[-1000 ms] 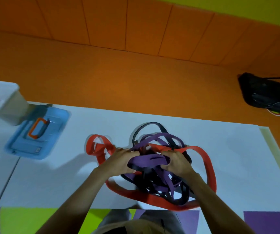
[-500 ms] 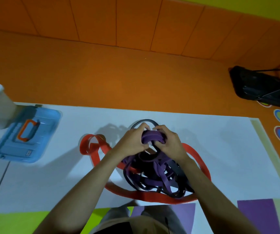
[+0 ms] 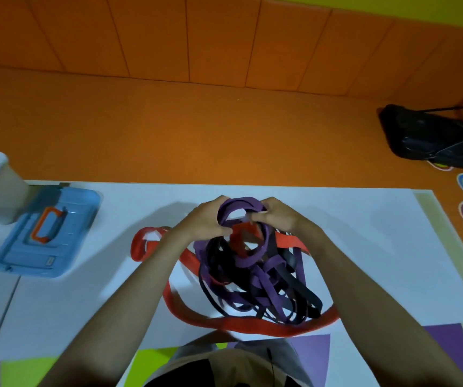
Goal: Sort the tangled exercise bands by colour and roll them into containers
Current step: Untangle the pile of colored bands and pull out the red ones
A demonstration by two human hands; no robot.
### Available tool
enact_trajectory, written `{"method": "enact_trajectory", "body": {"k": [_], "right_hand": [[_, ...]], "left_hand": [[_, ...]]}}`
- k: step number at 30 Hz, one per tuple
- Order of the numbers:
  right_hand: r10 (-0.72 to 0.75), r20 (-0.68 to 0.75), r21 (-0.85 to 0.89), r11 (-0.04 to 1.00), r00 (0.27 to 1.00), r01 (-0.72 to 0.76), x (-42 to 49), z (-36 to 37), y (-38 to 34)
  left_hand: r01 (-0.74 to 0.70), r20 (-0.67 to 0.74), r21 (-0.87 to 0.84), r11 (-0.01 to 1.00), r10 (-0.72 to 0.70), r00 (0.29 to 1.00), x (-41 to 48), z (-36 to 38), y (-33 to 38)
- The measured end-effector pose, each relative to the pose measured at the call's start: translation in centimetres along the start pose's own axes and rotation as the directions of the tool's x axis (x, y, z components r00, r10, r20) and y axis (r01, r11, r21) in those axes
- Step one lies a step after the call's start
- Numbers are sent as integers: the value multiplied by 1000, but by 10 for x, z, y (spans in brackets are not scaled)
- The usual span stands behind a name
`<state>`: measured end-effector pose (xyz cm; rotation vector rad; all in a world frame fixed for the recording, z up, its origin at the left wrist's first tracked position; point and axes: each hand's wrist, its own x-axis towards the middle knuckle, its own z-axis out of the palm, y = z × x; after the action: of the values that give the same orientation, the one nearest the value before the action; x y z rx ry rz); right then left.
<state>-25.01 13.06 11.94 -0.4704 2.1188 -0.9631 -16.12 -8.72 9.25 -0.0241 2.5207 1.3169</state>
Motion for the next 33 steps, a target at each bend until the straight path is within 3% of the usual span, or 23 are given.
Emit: {"method": "enact_trajectory", "body": {"k": [3, 5, 11, 15, 19, 21, 23, 26, 29, 33], "right_hand": [[-60, 0, 43, 997, 998, 60, 4, 4, -19], [-89, -4, 91, 992, 996, 89, 1, 4, -27], [-99, 122, 135, 987, 988, 82, -4, 6, -4], [19, 194, 80, 996, 981, -36, -6, 11, 26], [22, 52, 42, 999, 998, -25, -3, 17, 51], [2, 8, 76, 997, 1000, -3, -1, 12, 51], [-12, 11, 117, 993, 1000, 11, -4, 2, 45], [-32, -19, 145, 989, 999, 35, -2, -14, 43], [-33, 8, 65, 997, 999, 33, 4, -19, 48], [86, 72, 154, 983, 994, -96, -6, -14, 69]], "left_hand": [[-59, -14, -38, 998, 58, 998, 8, -4, 19], [-116, -51, 27, 993, 117, 992, 15, -7, 27], [-155, -83, 81, 985, 162, 983, 15, -11, 34], [-201, -187, -89, 976, 182, 965, 8, -5, 37], [-214, -267, -237, 948, 148, 952, 6, -13, 36], [-185, -256, -180, 966, 135, 957, 6, -18, 28], [-114, -263, 33, 993, 119, 958, 6, -23, 14], [6, -290, 363, 932, 107, 951, 3, -23, -10], [37, -270, 444, 895, 95, 958, 0, -11, -24], [50, -275, 420, 906, 74, 959, -1, -3, -32]]}}
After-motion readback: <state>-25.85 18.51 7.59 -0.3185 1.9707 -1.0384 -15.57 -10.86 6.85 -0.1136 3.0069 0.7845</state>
